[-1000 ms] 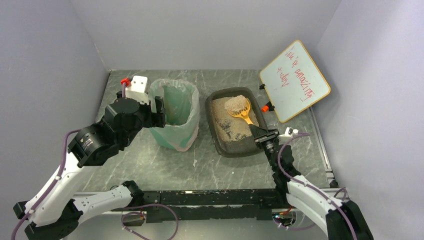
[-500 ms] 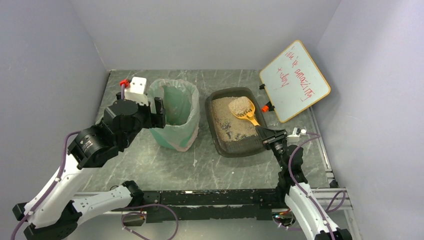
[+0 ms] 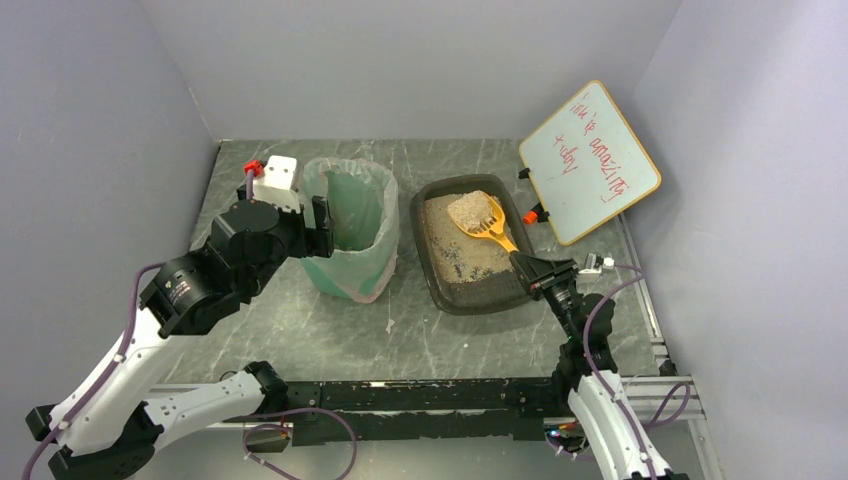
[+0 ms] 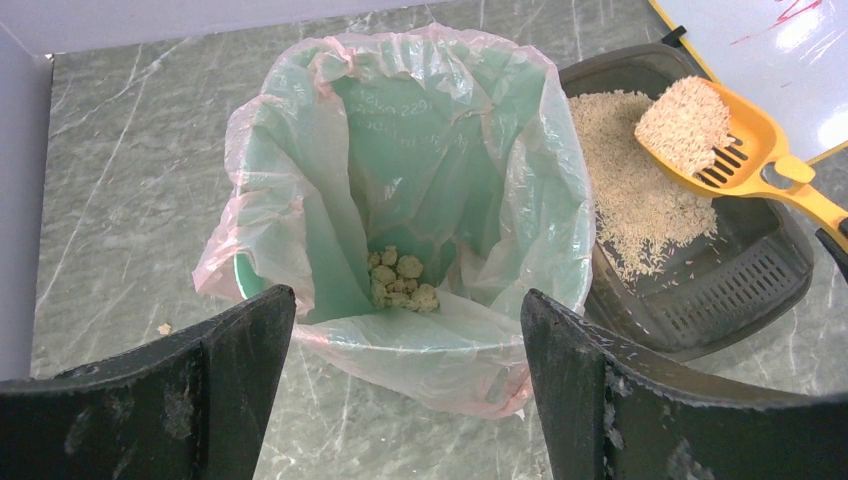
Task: Clean the litter box
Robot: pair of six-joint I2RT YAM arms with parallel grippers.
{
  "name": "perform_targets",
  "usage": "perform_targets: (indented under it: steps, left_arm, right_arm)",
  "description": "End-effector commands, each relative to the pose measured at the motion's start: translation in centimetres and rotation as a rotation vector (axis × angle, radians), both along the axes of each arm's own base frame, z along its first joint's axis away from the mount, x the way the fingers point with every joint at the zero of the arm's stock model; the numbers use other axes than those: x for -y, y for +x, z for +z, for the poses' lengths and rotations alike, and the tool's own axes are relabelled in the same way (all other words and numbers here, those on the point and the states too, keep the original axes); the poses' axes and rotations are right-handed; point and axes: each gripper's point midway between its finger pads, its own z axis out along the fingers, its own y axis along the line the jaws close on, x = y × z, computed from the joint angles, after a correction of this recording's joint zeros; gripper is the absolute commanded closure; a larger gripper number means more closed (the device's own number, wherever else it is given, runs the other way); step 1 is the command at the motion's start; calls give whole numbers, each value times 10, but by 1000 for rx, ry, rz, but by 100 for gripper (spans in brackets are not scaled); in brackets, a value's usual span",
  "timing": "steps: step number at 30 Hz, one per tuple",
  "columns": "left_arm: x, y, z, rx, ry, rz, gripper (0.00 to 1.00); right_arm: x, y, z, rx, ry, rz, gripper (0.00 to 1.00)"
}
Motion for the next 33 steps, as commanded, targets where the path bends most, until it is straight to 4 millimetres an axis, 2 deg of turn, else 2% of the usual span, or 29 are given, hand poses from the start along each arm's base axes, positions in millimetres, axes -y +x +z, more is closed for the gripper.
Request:
perform_targets:
  steps: [1,3,5,7,8,10,11,13,14,16,17,19,20,22,23,25,26,27,28,29,31,32,33]
  left_arm:
    - [4,0,12,43,-32,-22,11]
    - [3,0,12,47,-30,-21,11]
    - [3,0,12,47,-27,-21,11]
    - [3,0,12,49,-28,-24,11]
    - [2,0,12,48,-26,-23,11]
    - [3,-1,11,48,-20,-27,11]
    - [3,-1,11,49,-21,-29,11]
    - [2,-1,12,50,-20,-29,11]
    - [1,-2,11,49,-18,-27,11]
    - [3,-2,10,52,-22,-37,11]
    - [5,-2,9,53,-26,-46,11]
    - [7,-2,7,43,-26,-51,11]
    - [7,-3,6,39,-25,-52,11]
    - [6,-2,4,41,-22,-52,11]
    - [7,-2,3,43,-20,-58,11]
    - [6,-3,2,43,-17,-55,11]
    - [6,-3,0,37,-12,-53,11]
    - [6,-2,0,38,-12,-54,11]
    - [7,-2,-1,42,-12,-57,11]
    - [9,-2,0,47,-18,-66,11]
    - [11,-2,0,45,-24,-75,11]
    - [12,-2,-1,41,-22,-77,11]
    - [11,-2,-2,40,-21,-76,11]
  right_arm:
    - [-2,-10,2,42,69,35,100]
    - [-7,-12,5,46,45,71,100]
    - [7,-5,-4,11,39,-16,100]
    - [-4,-12,1,37,59,62,100]
    - [-5,-12,-1,24,55,72,100]
    - [9,-4,-16,-36,42,-13,100]
    - [9,-5,-12,-9,65,-12,100]
    - [-4,-11,-3,17,63,74,100]
    - [-3,-8,-5,1,44,64,100]
    - [15,1,-15,-39,14,-41,100]
    - [16,1,-18,-47,42,-37,100]
    - [1,-8,-10,-5,60,61,100]
    - [0,-9,-9,0,52,67,100]
    - [16,0,-23,-69,-4,-31,100]
    - [17,-1,-21,-47,13,-34,100]
    - [1,-9,-12,-19,49,53,100]
    - [1,-8,-14,-40,18,48,100]
    - [11,-2,-20,-67,-26,-21,100]
    - [17,0,-16,-58,-42,-56,100]
    - [14,-2,-7,-24,-7,-36,100]
    - [-2,-10,-5,-10,28,64,100]
    - [-5,-9,-6,-17,-15,66,100]
    - [4,-4,-4,-30,-59,6,100]
